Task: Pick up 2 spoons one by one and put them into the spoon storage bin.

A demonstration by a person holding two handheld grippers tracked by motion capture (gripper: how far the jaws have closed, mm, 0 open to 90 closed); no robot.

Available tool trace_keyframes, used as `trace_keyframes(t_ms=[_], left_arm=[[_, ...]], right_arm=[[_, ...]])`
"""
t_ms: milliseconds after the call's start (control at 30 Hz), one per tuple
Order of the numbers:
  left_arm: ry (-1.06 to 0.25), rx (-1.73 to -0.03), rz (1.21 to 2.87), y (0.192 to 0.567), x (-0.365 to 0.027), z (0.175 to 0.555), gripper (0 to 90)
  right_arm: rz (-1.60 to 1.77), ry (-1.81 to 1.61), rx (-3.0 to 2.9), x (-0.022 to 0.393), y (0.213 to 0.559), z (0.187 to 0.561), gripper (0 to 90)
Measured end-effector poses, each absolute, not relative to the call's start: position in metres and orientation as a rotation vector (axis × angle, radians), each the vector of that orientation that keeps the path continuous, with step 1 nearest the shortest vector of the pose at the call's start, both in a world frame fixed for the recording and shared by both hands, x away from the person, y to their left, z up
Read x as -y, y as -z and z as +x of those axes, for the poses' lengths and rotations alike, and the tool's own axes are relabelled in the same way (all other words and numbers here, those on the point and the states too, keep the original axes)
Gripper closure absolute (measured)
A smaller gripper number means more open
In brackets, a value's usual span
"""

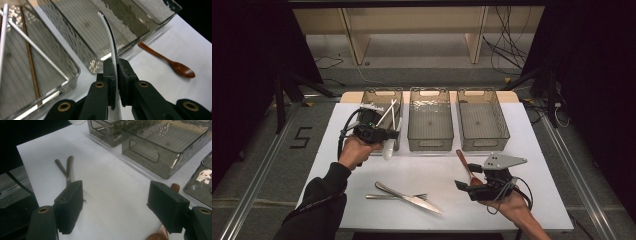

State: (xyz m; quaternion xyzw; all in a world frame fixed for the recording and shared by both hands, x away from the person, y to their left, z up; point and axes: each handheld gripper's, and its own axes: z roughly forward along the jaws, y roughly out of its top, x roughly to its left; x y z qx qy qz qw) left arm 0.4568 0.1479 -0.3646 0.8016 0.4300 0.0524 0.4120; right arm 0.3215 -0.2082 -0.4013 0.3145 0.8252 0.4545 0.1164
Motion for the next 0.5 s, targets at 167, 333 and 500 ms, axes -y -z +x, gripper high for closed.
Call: trace_keyframes(t_ms=[167, 333, 500], left_arm=[[-0.146, -1.063, 2.008, 0.359, -0.136, 0.47, 84.9], [-0.159, -1.069, 1.983, 0.355, -0.125, 0.485, 84.8], [-0.165, -1.066, 1.991, 0.354, -0.11, 0.498, 84.9]], right_arm=[[0.921, -1.335, -2.415, 0.209, 0.401, 0.322, 29.4], [0.919, -1.335, -2.416, 0.209, 0.401, 0.322, 29.4], [0.921, -1.339, -2.415, 0.21, 0.402, 0.322, 29.4]])
